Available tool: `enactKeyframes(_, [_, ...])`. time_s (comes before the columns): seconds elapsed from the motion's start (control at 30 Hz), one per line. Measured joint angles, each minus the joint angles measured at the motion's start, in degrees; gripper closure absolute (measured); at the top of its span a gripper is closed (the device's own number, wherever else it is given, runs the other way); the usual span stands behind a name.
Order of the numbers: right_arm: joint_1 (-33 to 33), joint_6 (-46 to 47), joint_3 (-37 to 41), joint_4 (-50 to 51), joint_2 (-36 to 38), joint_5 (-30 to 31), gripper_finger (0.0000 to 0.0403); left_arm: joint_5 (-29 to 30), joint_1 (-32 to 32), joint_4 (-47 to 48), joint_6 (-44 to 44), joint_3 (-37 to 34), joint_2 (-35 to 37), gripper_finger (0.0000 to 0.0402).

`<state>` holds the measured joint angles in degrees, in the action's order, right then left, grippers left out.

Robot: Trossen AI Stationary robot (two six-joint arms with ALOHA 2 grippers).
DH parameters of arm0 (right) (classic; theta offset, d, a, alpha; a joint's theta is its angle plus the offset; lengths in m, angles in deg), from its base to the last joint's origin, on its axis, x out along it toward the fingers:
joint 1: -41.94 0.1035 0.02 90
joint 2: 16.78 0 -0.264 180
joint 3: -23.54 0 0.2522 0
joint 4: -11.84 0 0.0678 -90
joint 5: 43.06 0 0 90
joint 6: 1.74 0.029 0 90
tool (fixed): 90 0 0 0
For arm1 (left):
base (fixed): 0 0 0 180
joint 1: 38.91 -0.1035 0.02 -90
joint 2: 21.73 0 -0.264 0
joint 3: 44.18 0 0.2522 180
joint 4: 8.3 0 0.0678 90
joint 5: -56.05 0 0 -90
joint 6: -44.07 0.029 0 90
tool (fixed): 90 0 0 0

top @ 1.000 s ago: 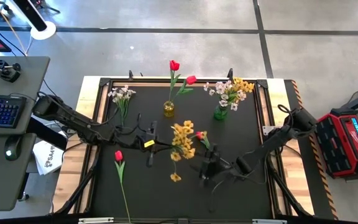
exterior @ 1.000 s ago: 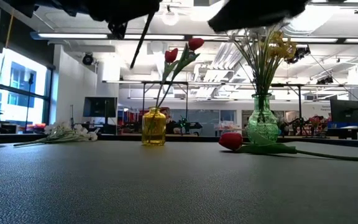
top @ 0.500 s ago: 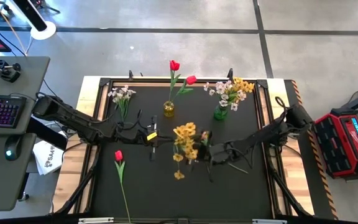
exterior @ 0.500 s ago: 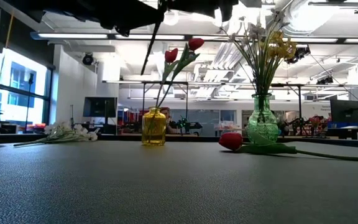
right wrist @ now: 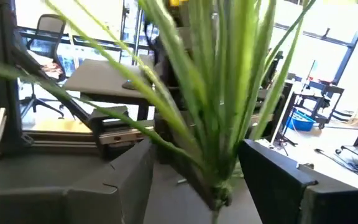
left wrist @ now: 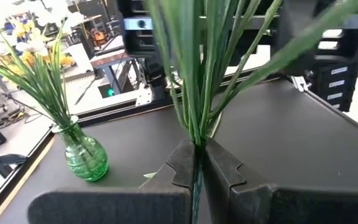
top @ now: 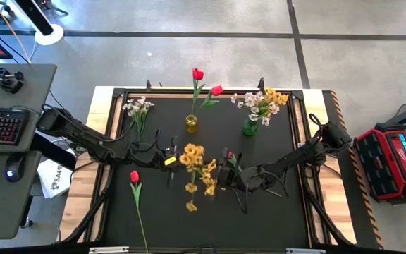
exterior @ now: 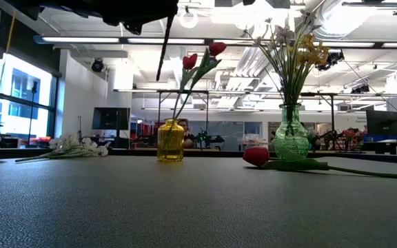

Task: Sort flowers into vase by color
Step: Put the yellow flowers into the green vase

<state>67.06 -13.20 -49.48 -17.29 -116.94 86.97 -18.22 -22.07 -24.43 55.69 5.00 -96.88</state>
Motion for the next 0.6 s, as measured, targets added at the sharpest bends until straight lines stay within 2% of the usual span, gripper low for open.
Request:
enactKeyframes(0.17, [-1.72,2.21,-0.03,2.89,0.0,-0.49,0.0197,-0.05,0.13,0.3,-1.05,-0.02,-0.09,0.0397])
enactKeyframes(0.33, [-2.84,3.76,-0.03,3.24,0.0,-4.74,0.021,-0.17,0.22,0.16,-1.93,-0.02,-0.09,0.0397])
enactKeyframes(0.6, [-2.88,2.59,-0.03,0.65,0.0,-5.2,0.0261,-0.17,0.46,0.11,-2.73,-0.02,-0.09,0.0397])
